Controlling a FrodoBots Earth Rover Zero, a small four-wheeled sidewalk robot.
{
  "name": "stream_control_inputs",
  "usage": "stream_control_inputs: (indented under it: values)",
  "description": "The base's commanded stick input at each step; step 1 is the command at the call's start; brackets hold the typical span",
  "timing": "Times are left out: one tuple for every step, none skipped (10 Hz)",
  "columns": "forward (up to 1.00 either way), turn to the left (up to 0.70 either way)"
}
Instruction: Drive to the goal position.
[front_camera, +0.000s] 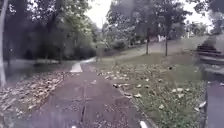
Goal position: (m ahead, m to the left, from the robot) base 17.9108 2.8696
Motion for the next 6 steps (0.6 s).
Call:
stream_control_inputs:
  values:
    - [0.70, 0.35]
    - [0.70, 0.09]
    - [0.70, 0.00]
    - [0.70, 0.00]
    - [0.70, 0.00]
    - [0.70, 0.03]
